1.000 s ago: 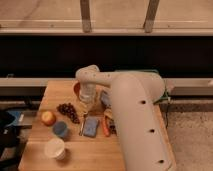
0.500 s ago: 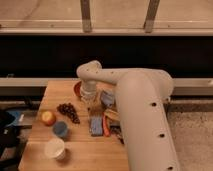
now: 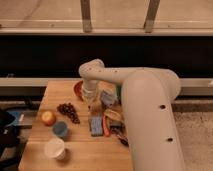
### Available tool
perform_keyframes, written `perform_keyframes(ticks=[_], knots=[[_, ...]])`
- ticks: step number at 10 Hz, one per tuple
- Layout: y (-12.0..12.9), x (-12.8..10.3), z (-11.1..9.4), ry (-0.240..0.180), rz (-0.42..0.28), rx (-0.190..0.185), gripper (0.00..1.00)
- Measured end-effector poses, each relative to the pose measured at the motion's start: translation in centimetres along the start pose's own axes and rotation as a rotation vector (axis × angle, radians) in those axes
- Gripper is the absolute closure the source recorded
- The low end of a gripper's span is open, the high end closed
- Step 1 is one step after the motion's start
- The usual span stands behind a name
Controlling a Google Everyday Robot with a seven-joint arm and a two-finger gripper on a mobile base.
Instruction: Place fork in red bowl
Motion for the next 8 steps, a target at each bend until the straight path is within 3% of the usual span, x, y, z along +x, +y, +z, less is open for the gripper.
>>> perform_keyframes(ticks=[4,8], knots=[[-1.3,-0.4,-5.7,-0.082,0.030,0.054,1.00],[-2.8,-1.3,-12.5,-0.169,0.049,0.147,1.00]])
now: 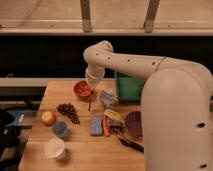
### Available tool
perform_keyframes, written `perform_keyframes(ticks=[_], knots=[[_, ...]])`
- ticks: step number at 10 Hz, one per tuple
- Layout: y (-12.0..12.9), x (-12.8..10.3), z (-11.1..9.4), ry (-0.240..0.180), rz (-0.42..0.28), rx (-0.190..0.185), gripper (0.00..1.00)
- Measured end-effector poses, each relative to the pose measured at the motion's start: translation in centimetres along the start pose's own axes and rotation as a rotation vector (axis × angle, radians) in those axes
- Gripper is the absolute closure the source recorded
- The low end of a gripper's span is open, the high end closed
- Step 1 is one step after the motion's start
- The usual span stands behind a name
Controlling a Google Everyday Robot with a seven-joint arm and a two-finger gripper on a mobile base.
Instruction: Place fork in red bowl
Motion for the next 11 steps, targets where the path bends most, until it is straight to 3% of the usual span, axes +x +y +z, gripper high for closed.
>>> perform_keyframes(ticks=[3,5,8,11], knots=[[-3.7,-1.7,-3.5,-0.055,0.036,0.071,1.00],[-6.6,-2.6,-4.7,-0.078,0.064,0.095,1.00],[-12.3,-3.1,-6.5,-0.140,0.135,0.109,1.00],[-17.8,-0.8,-8.4,-0.220,0.227,0.106,1.00]])
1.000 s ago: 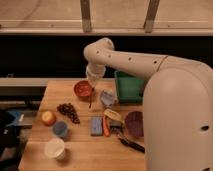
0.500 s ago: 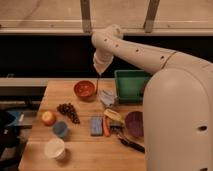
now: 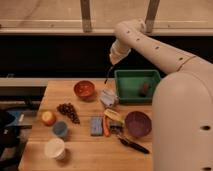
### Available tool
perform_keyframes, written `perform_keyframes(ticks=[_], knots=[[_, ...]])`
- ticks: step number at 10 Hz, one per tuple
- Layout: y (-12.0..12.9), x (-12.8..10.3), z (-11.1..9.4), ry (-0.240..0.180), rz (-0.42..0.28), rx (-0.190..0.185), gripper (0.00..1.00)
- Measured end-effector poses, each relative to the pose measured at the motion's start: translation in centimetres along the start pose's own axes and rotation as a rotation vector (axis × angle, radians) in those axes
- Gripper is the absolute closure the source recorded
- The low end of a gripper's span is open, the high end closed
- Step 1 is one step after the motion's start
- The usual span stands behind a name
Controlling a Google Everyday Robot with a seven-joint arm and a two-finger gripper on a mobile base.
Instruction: Place fork in red bowl
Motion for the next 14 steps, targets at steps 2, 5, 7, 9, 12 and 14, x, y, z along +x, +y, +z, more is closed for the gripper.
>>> perform_keyframes(ticks=[2,5,7,9,12,14], knots=[[-2.7,0.6,-0.8,-0.030,0.030,0.003,1.00],[-2.1,-0.1,-0.9,-0.054,0.022,-0.008,1.00],[0.2,-2.2,-0.4,-0.078,-0.004,-0.029,1.00],[2.6,-3.9,-0.1,-0.101,-0.031,-0.052,1.00],[5.4,-4.7,0.5,-0.125,-0.075,-0.089,1.00],[8.4,-5.6,1.4,-0.140,-0.107,-0.132,1.00]])
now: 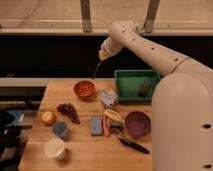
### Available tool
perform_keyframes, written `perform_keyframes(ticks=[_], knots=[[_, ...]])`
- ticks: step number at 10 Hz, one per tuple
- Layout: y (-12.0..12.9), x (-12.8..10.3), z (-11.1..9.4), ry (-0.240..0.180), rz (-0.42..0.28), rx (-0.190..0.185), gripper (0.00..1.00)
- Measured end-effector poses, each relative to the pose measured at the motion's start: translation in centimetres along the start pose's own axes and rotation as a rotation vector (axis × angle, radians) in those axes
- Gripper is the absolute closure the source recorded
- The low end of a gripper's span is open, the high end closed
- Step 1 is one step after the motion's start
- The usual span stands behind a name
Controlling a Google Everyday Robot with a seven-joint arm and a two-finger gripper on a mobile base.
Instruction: Place fork in red bowl
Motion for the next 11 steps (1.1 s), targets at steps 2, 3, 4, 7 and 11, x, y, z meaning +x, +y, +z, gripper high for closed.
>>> perform_keyframes(ticks=[2,3,4,7,11], knots=[[1.9,-0.2,1.8,-0.002,-0.020,-0.041,1.00],[3.0,-0.1,3.2,0.003,-0.030,-0.068,1.00],[4.2,0.2,4.8,0.013,-0.039,-0.095,1.00],[6.1,2.0,9.4,0.068,-0.041,-0.170,1.00],[6.9,4.5,13.5,0.133,-0.005,-0.241,1.00]])
